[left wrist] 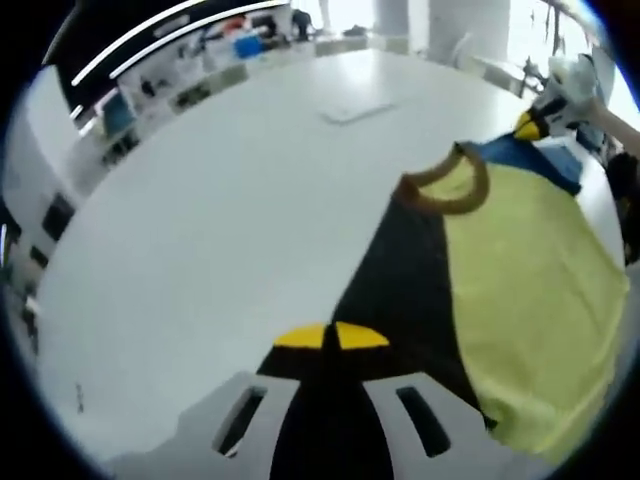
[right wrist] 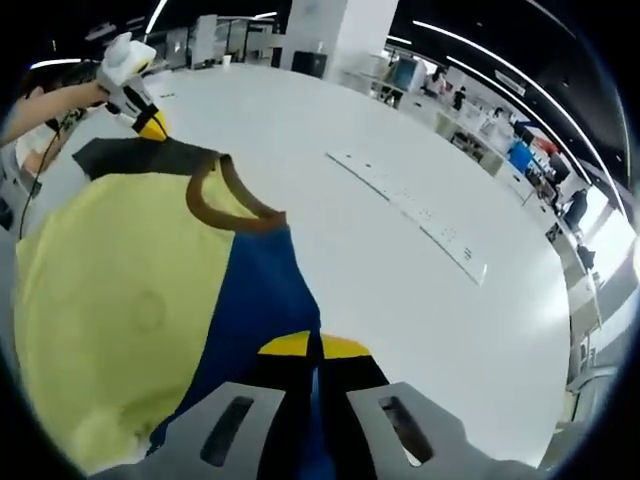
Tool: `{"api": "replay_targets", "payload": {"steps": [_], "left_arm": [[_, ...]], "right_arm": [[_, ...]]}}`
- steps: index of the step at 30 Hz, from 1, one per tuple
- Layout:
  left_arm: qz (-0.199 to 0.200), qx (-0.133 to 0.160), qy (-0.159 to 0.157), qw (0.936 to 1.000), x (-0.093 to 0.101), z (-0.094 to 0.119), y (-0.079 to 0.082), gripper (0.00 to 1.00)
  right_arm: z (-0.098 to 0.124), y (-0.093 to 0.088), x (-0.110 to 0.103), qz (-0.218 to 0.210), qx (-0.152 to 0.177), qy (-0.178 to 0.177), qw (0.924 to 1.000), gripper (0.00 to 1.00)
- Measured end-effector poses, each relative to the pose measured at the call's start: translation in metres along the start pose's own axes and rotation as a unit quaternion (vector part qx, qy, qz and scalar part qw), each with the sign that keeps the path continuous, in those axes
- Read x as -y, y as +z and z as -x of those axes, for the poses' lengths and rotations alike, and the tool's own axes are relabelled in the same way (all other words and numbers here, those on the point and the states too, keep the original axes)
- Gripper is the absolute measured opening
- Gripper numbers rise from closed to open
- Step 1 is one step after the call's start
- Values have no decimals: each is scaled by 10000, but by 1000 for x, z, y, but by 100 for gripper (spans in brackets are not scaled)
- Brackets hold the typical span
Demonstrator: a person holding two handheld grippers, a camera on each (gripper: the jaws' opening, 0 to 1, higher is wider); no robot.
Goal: Fold the garment on the visible template until the final outline fits inside the template.
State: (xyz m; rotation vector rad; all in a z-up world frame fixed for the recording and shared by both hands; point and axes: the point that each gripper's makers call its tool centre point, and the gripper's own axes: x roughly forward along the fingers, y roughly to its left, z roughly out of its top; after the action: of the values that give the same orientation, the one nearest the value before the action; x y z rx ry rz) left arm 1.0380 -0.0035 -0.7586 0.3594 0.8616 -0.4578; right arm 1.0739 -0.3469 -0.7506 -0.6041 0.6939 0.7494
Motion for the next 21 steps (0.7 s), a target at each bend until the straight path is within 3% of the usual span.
{"api": "replay_targets", "payload": {"steps": [5,10,18,20,21], "left_arm": [[56,24,150,9999,-11,-3,4,0],[74,33,297,9995,-20,-5,5,0],[-30,94,377,9992,-29,-14,14,0],[-365,-12,665,9971,-40,-14,14,0],[-406,-45,648,9971,-39,-14,14,0]], "right_arm": [[-15,13,21,272,49,-137,9995,1],[-25,22,25,410,65,-206,9989,1],[-36,15,38,240,11,-259,9994,1],[-36,12,39,249,-9,-281,9993,1],[-35,12,39,239,-7,-270,9993,1]]}}
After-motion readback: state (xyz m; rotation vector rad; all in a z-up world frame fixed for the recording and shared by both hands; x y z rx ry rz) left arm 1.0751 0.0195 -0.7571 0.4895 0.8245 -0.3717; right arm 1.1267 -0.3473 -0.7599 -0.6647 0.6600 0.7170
